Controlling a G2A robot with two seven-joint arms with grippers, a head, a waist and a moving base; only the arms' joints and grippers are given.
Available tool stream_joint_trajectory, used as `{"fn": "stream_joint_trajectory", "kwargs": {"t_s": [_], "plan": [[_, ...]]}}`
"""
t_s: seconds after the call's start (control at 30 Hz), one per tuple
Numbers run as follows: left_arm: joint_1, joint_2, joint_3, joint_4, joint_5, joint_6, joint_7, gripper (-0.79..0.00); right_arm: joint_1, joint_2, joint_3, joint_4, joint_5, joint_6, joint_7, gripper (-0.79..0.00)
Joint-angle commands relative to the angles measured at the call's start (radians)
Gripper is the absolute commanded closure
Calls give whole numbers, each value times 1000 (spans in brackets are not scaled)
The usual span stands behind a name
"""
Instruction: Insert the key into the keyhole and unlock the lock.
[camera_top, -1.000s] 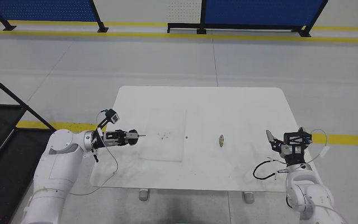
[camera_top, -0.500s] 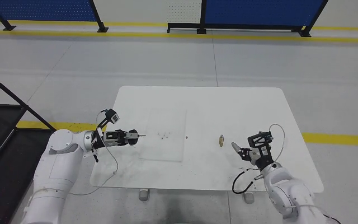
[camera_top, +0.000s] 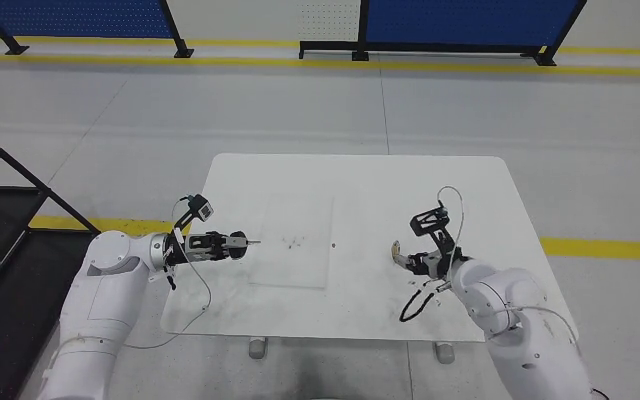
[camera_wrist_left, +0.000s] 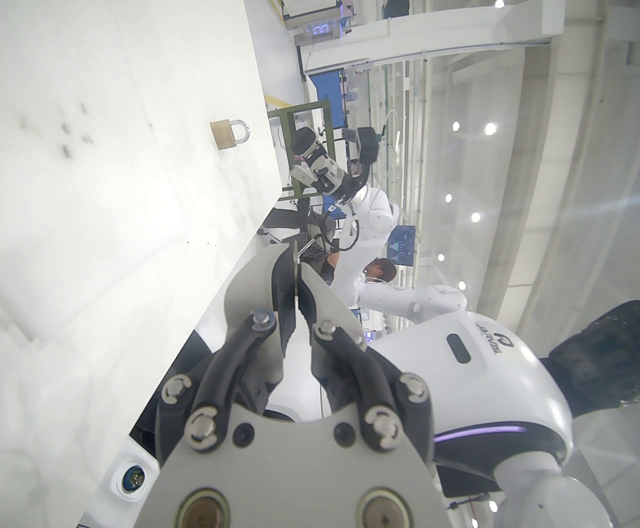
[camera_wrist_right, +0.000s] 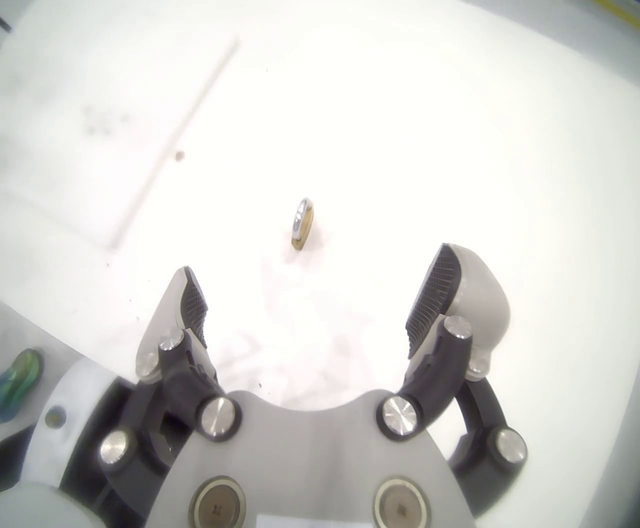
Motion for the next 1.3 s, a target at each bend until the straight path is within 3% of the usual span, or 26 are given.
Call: {"fn": "stream_joint_trajectory", "kwargs": {"t_s": [0.0,0.4,0.93,1.27], "plan": [[0,0,0,0,0,0,0,0,41,-5,-29,29,4,29,46,-785],[0,0,0,0,0,0,0,0,168,-31,-164,136,-14,98,175,-785],[0,0,0,0,0,0,0,0,340,-72,-287,338,40,75,178,-785],[0,0,0,0,0,0,0,0,349,-75,-285,366,67,71,171,-785]]}}
